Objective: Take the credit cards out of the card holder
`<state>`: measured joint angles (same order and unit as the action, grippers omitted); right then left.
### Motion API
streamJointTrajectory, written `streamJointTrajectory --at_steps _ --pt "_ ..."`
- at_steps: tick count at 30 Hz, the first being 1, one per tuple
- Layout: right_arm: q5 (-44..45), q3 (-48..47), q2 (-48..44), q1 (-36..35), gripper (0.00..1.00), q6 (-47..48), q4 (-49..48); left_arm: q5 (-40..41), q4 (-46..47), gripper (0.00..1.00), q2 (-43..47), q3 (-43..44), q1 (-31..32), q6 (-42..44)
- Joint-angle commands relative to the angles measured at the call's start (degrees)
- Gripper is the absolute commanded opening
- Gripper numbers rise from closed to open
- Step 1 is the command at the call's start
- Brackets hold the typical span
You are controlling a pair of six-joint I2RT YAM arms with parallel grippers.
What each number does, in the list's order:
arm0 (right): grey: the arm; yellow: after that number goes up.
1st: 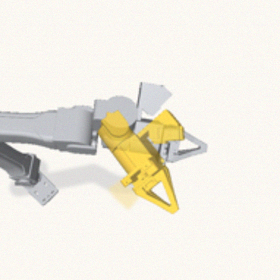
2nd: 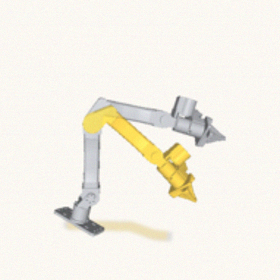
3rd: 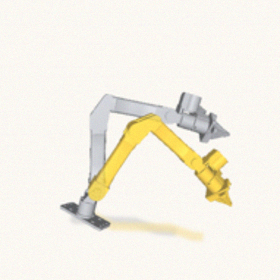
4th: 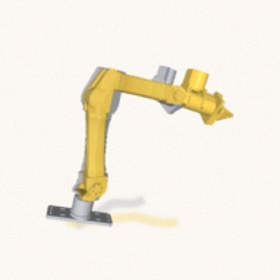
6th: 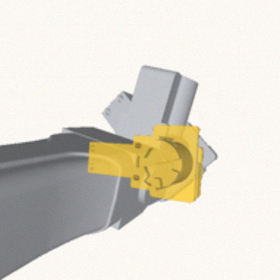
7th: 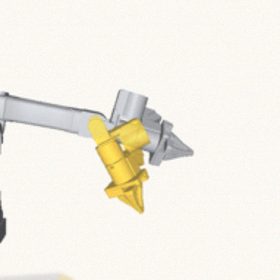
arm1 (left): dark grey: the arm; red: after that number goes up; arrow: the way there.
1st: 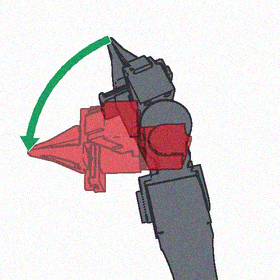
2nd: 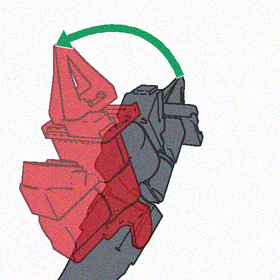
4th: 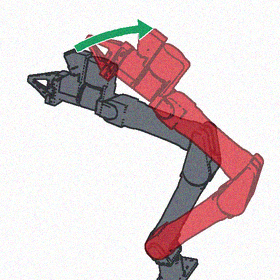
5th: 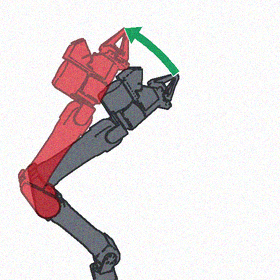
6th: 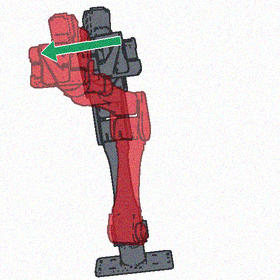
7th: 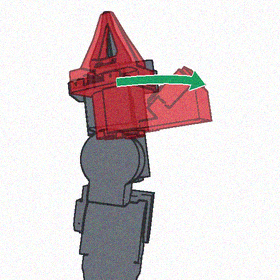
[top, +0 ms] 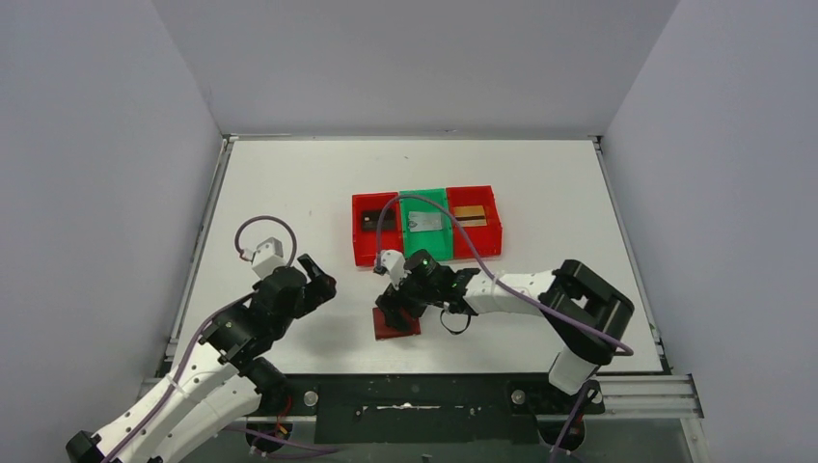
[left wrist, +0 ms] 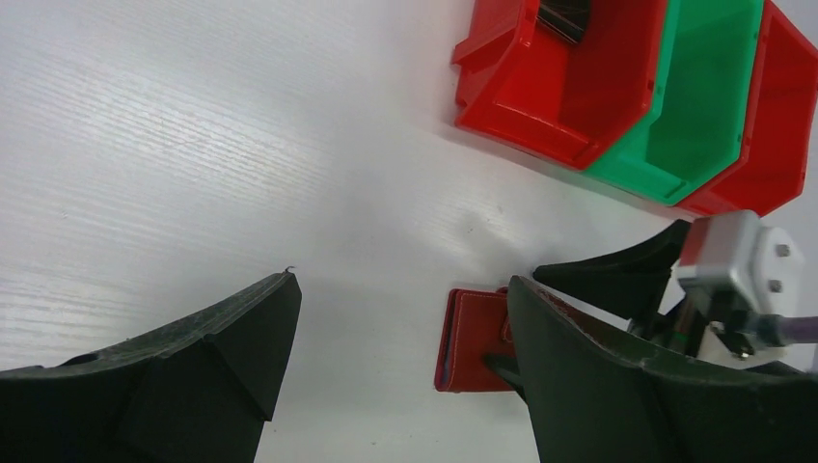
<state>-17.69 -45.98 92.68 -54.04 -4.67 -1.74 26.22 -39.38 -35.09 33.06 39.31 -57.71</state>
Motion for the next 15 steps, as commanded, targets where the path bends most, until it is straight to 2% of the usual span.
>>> streamJointTrajectory --at_steps 1,4,8,11,15 --pt "-1.51 -5.14 4.87 -1.50 0.82 4.30 0.86 1.46 -1.15 0.79 1.05 2.10 -0.17 -0.91" --pt "0.95 -5.53 6.64 -2.57 0.75 3.50 2.73 1.85 -2.12 0.79 1.59 2.27 -0.17 -0.91" --pt "10.40 -2.07 4.01 -4.45 0.61 -2.91 2.43 2.52 -2.52 0.79 2.20 2.11 -0.20 -1.00" --pt "18.04 2.28 -0.57 -5.21 0.49 -10.91 2.05 2.39 -1.88 0.79 2.28 1.83 -0.15 -0.90" --pt "25.49 7.64 -7.18 -5.22 0.41 -27.60 2.73 1.16 1.02 0.79 0.95 0.78 -0.14 -0.15"
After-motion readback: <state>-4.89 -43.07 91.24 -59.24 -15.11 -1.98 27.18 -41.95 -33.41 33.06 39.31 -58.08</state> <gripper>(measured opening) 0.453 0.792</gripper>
